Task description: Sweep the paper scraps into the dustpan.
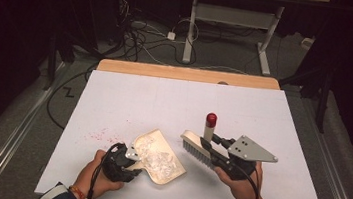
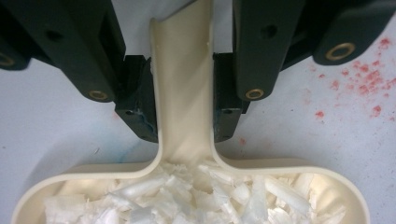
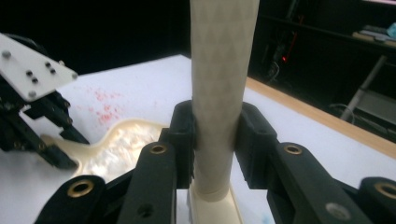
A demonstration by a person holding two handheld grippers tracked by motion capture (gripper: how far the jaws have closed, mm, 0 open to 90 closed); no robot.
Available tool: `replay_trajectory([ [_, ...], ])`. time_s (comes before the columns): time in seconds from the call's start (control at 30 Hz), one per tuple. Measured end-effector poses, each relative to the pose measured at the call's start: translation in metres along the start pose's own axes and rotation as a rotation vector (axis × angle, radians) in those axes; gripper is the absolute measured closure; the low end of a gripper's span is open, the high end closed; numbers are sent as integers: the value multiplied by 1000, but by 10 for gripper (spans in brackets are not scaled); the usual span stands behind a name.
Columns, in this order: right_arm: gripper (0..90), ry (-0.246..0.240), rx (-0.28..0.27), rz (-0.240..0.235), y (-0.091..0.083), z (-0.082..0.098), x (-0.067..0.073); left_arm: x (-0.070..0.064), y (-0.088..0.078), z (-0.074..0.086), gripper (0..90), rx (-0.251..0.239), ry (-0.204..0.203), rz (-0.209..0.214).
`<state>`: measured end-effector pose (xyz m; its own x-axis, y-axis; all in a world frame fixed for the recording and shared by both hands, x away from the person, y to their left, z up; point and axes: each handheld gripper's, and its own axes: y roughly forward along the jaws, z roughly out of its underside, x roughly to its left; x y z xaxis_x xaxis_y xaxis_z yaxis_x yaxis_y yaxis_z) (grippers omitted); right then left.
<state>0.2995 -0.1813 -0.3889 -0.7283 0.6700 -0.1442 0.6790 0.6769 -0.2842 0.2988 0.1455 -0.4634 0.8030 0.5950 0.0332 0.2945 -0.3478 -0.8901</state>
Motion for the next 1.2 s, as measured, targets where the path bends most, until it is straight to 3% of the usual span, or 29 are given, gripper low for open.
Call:
replay_trajectory([
  [0.17,709,-3,88,3,-15,11,-4,0,0,0,631,0,-1,-2],
  [0.33,709,9,103,-46,-14,16,6,-4,0,-3,631,10,7,-23],
  [0.47,708,-18,111,-73,-8,13,20,-7,1,-6,630,23,14,-39],
  [0.63,709,17,72,-109,-3,12,28,-10,2,-10,630,29,19,-43],
  [0.7,709,19,63,-140,-1,9,31,-10,2,-10,629,28,18,-41],
  [0.8,709,19,35,-150,-3,5,32,-10,2,-10,629,28,16,-38],
  [1.2,709,-3,-11,-110,-11,-3,11,-5,2,-8,630,18,1,-10],
])
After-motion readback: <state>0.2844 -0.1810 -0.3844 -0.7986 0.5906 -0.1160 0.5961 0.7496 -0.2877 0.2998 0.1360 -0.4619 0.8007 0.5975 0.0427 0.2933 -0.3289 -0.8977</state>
